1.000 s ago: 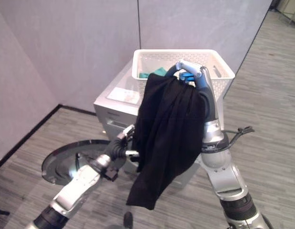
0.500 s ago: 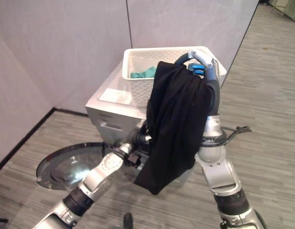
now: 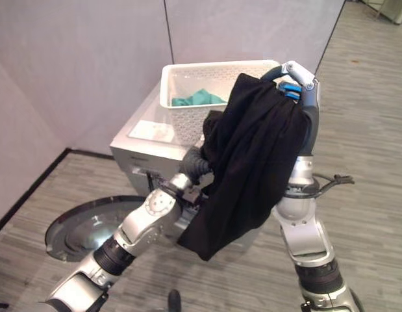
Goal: Grab the laundry basket,head to the washer,open it,put in the laundry and shut it.
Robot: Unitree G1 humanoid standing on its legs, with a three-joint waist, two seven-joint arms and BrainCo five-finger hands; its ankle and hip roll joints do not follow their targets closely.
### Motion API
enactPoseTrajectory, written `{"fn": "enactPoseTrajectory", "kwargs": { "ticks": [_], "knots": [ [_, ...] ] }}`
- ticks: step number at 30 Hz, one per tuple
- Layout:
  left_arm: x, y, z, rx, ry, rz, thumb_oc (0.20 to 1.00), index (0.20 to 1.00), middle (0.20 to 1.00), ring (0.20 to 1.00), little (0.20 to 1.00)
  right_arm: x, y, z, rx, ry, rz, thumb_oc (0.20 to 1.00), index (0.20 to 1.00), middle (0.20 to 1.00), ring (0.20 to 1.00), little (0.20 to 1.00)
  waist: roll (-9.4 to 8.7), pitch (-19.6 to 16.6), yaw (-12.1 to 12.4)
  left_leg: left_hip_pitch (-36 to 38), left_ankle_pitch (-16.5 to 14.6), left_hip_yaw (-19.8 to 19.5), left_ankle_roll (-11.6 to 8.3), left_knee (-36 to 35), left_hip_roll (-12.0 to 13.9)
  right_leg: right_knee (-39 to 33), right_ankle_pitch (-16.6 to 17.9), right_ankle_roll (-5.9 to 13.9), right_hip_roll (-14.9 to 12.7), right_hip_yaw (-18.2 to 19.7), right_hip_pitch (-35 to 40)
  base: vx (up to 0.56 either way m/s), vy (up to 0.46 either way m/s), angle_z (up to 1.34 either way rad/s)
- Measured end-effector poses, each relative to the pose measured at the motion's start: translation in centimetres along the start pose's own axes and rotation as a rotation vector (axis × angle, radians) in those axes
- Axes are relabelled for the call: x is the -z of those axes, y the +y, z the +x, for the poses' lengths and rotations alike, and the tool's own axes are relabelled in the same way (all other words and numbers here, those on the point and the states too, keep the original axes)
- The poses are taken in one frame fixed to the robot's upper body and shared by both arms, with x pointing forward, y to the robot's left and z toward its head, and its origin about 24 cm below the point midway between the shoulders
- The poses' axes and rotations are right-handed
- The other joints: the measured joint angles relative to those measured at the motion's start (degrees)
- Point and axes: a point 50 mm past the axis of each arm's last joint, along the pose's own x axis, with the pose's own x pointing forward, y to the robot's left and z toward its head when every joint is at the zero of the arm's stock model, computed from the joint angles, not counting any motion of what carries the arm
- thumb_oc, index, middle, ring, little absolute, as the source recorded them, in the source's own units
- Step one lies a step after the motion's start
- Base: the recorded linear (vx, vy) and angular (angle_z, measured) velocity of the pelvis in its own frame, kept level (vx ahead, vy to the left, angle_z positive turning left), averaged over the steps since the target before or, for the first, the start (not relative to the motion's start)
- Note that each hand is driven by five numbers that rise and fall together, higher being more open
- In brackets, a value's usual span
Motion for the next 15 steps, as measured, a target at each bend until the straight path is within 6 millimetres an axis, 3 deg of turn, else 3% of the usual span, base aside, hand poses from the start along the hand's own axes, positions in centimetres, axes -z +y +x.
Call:
{"fn": "enactPoseTrajectory", "kwargs": {
  "ticks": [6, 15],
  "knots": [
    [0.0, -2.7, 1.0, 0.065, 0.009, -0.109, 1.000, 1.000, 1.000, 1.000, 1.000, 0.3, -0.3, 0.0, 0.034, 0.020, -0.014, 0.200, 0.200, 0.200, 0.200, 0.200, 0.23, 0.1, -0.9, 0.0, 0.0, 0.0, -0.01, 0.0, 0.0, -0.1, 0.0, 0.00, 0.0, -0.1, 0.1, 0.00, 0.000, 0.00],
    [-3.6, -3.8, 3.0, 0.121, -0.091, -0.074, 1.000, 1.000, 1.000, 1.000, 1.000, 0.6, -1.7, 0.3, 0.092, 0.024, -0.056, 0.200, 0.200, 0.200, 0.200, 0.200, 1.01, 0.6, -1.8, 0.0, 0.0, 0.1, -0.01, -0.2, -0.1, -0.1, 0.0, 0.02, 0.0, 0.0, 0.0, 0.00, 0.000, 0.00]
  ]
}}
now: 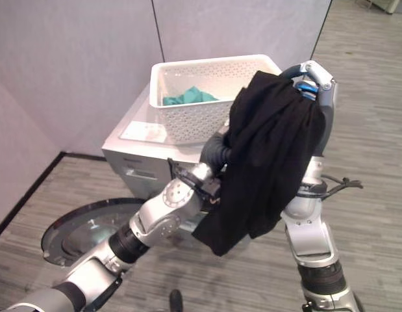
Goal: Grab the laundry basket,head to the washer,open it,put in the laundry and shut it.
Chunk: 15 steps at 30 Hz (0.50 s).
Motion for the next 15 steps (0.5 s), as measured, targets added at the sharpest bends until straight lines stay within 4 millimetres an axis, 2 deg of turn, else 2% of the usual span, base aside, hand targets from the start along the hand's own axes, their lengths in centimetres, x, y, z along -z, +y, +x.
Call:
{"fn": "enactPoseTrajectory", "kwargs": {
  "ticks": [8, 15],
  "knots": [
    [-0.1, -1.1, 0.4, 0.024, -0.012, -0.042, 1.000, 1.000, 1.000, 1.000, 1.000, 0.1, -0.5, 0.2, 0.022, 0.005, 0.002, 0.200, 0.200, 0.200, 0.200, 0.200, 0.05, 0.4, -1.3, 0.0, 0.0, 0.0, 0.00, 0.0, 0.0, 0.0, 0.0, 0.00, 0.1, 0.0, 0.0, 0.00, 0.000, 0.00],
    [0.6, -1.4, 0.5, 0.017, 0.020, -0.099, 1.000, 1.000, 1.000, 1.000, 1.000, 0.2, -0.6, 0.2, 0.015, 0.013, 0.010, 0.200, 0.200, 0.200, 0.200, 0.200, -0.40, 0.7, -1.2, 0.0, 0.0, 0.0, -0.03, 0.0, 0.1, 0.0, 0.0, 0.00, 0.1, -0.1, 0.0, 0.00, 0.000, 0.00]
  ]
}}
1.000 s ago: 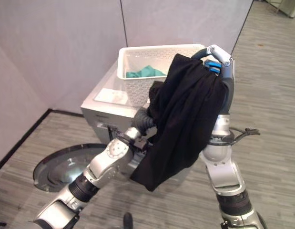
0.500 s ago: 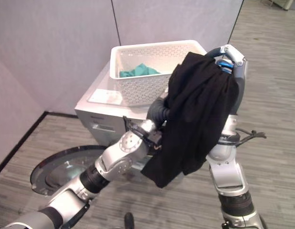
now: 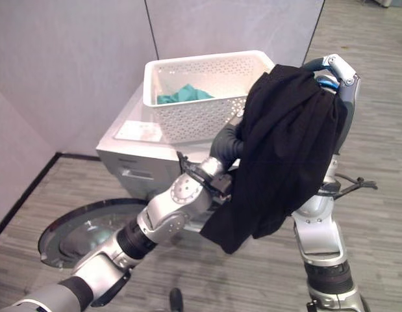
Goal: Grab the laundry basket,head to the washer,open it,put in the laundry and shut it.
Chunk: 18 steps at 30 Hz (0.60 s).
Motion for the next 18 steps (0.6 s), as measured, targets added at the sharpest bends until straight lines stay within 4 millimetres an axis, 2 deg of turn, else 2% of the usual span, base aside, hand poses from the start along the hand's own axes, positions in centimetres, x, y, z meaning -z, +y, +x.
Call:
{"fn": "enactPoseTrajectory", "kwargs": {
  "ticks": [5, 8, 13, 17, 18],
  "knots": [
    [1.1, -0.1, -0.1, 0.006, 0.053, -0.029, 1.000, 1.000, 1.000, 1.000, 1.000, 0.2, 0.0, -0.3, -0.008, 0.012, -0.001, 0.200, 0.200, 0.200, 0.200, 0.200, -0.20, 0.1, 0.1, 0.0, 0.0, 0.0, -0.01, 0.0, 0.0, 0.0, 0.0, 0.00, 0.0, 0.0, 0.0, 0.00, 0.000, 0.00],
    [2.4, 0.3, -0.4, -0.015, 0.111, -0.095, 1.000, 1.000, 1.000, 1.000, 1.000, 0.6, 0.3, -0.5, -0.027, 0.032, -0.006, 0.200, 0.200, 0.200, 0.200, 0.200, -0.23, 0.1, -0.1, 0.0, 0.0, 0.0, -0.01, 0.0, 0.0, 0.0, 0.0, -0.01, 0.0, 0.0, 0.0, 0.00, 0.000, 0.00],
    [4.3, 1.6, -1.5, -0.081, 0.179, -0.127, 1.000, 1.000, 1.000, 1.000, 1.000, 2.9, 0.9, -1.1, -0.116, 0.142, -0.018, 0.200, 0.200, 0.200, 0.200, 0.200, -0.53, 0.3, 0.0, 0.0, 0.0, 0.0, -0.06, 0.0, 0.0, 0.0, 0.0, -0.01, 0.1, 0.0, 0.0, 0.00, 0.000, 0.00],
    [5.3, 2.1, -1.6, -0.104, 0.218, -0.108, 1.000, 1.000, 1.000, 1.000, 1.000, 3.7, 1.9, -1.5, -0.182, 0.194, 0.012, 0.200, 0.200, 0.200, 0.200, 0.200, -1.56, 0.9, 0.1, -0.1, 0.1, -0.1, -0.08, 0.0, 0.1, 0.0, 0.0, -0.01, 0.2, -0.1, 0.0, -0.01, -0.002, 0.00],
    [6.1, 2.7, -1.8, -0.128, 0.251, -0.097, 1.000, 1.000, 1.000, 1.000, 1.000, 3.6, 2.9, -2.0, -0.239, 0.201, 0.033, 0.200, 0.200, 0.200, 0.200, 0.200, -2.51, 1.4, 0.3, -0.2, 0.1, -0.2, -0.19, 0.0, 0.2, 0.1, 0.0, -0.02, 0.4, -0.1, -0.1, -0.04, -0.013, 0.03]
  ]
}}
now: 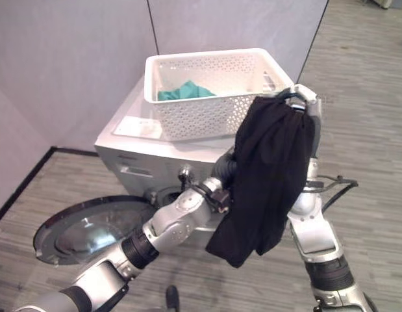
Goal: Grab the laundry basket,head to the washer,open it,put in the laundry and shut it.
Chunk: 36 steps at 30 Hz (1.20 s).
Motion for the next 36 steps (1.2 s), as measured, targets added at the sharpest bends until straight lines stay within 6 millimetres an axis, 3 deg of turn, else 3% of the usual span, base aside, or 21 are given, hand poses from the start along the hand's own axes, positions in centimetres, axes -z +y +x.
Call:
{"fn": "enactPoseTrajectory", "kwargs": {
  "ticks": [9, 12, 15, 21, 34, 35, 36],
  "knots": [
    [0.0, 1.8, -0.4, -0.048, 0.012, 0.056, 1.000, 1.000, 1.000, 1.000, 1.000, -0.2, 4.0, -0.3, -0.187, 0.046, 0.156, 0.200, 0.200, 0.200, 0.200, 0.200, -2.59, 1.5, 2.3, -4.1, 1.0, -3.0, -0.56, 1.1, 1.0, 0.1, 0.2, -0.33, 1.8, -2.7, -2.1, -0.06, -0.017, 0.15],
    [0.2, 2.6, -0.6, -0.072, 0.019, 0.129, 1.000, 1.000, 1.000, 1.000, 1.000, -0.6, 4.6, 0.1, -0.221, 0.040, 0.201, 0.200, 0.200, 0.200, 0.200, 0.200, -4.36, 2.4, 4.2, -4.8, 1.0, -3.2, -0.58, 1.3, 0.9, 0.1, 0.1, -0.41, 1.9, -2.9, -2.5, -0.04, -0.008, 0.08],
    [0.4, 3.0, -0.5, -0.089, 0.026, 0.152, 1.000, 1.000, 1.000, 1.000, 1.000, -1.1, 5.3, 0.2, -0.250, 0.026, 0.220, 0.200, 0.200, 0.200, 0.200, 0.200, -5.35, 2.9, 4.6, -6.3, 1.0, -4.0, -0.59, 2.1, 0.8, 0.2, 0.2, -0.44, 2.0, -3.6, -3.2, -0.03, -0.004, 0.10],
    [0.6, 3.0, -0.6, -0.090, 0.028, 0.185, 1.000, 1.000, 1.000, 1.000, 1.000, -1.2, 5.7, 0.2, -0.262, 0.024, 0.233, 0.200, 0.200, 0.200, 0.200, 0.200, -5.71, 4.2, 6.1, -7.8, 1.0, -4.7, -0.60, 2.8, 0.5, 0.4, 0.3, -0.60, 2.0, -4.5, -4.0, 0.00, 0.008, 0.09],
    [0.1, 2.9, -0.5, -0.130, -0.029, 0.177, 1.000, 1.000, 1.000, 1.000, 1.000, -1.6, 5.9, 0.2, -0.221, 0.012, 0.274, 0.200, 0.200, 0.200, 0.200, 0.200, -4.98, 5.0, 5.0, -7.5, 1.0, -4.2, -0.59, 2.9, 0.6, 1.1, 0.3, -0.59, 1.6, -4.1, -4.3, 0.00, 0.007, -0.01],
    [0.0, 2.9, -0.5, -0.136, -0.034, 0.176, 0.636, 0.636, 0.636, 0.636, 0.636, -1.6, 5.9, 0.3, -0.218, 0.010, 0.276, 0.200, 0.200, 0.200, 0.200, 0.200, -4.98, 5.0, 4.9, -7.3, 1.0, -4.0, -0.58, 2.8, 0.7, 1.2, 0.3, -0.60, 1.6, -3.8, -4.4, 0.02, 0.038, -0.14],
    [0.0, 3.0, -0.5, -0.148, -0.037, 0.175, 0.558, 0.558, 0.558, 0.558, 0.558, -1.7, 5.9, 0.3, -0.216, 0.007, 0.277, 0.200, 0.200, 0.200, 0.200, 0.200, -4.98, 5.0, 4.9, -6.9, 0.9, -3.4, -0.50, 2.7, 0.7, 1.3, 0.3, -0.60, 1.5, -3.2, -4.4, 0.01, 0.029, -0.23]
  ]
}}
